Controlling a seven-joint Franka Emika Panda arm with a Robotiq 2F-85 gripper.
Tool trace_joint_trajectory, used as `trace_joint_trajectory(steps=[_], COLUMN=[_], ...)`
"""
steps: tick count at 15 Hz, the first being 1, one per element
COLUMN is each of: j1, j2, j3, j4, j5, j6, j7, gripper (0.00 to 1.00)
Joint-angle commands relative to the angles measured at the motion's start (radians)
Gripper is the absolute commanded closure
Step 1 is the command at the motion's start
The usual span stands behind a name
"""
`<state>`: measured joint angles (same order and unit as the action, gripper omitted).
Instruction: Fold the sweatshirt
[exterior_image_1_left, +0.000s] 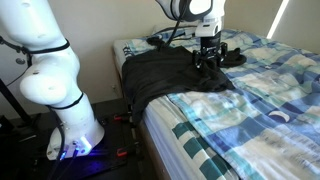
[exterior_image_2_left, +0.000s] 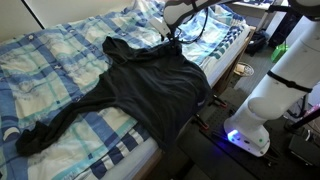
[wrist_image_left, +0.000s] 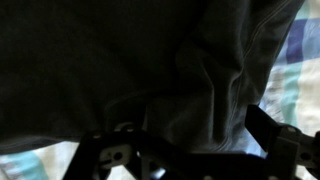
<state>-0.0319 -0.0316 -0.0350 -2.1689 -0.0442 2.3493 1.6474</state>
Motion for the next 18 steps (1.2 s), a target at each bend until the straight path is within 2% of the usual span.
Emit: trace_joint_trajectory(steps=[1, 4, 8, 13, 14, 15, 18], j1=[-0.026, -0.043, -0.053, -0.059, -0.058, -0.057, -0.054], j2=[-0.010, 0.007, 0.038, 0.049, 0.049, 0.049, 0.040], j3=[-0.019, -0.036, -0.051, -0.063, -0.065, -0.066, -0.066], j4=[0.032, 0.049, 0.042, 0.019, 0.014, 0.011, 0.000], j5=[0.043, 0.090, 0.159, 0.166, 0.157, 0.153, 0.145], j6=[-0.148, -0.225, -0.201, -0.180, -0.173, -0.170, -0.157], j7=[0.045, 0.043, 0.031, 0.048, 0.050, 0.056, 0.073], gripper=[0.00, 0.00, 0.00, 0.00, 0.16, 0.28, 0.51])
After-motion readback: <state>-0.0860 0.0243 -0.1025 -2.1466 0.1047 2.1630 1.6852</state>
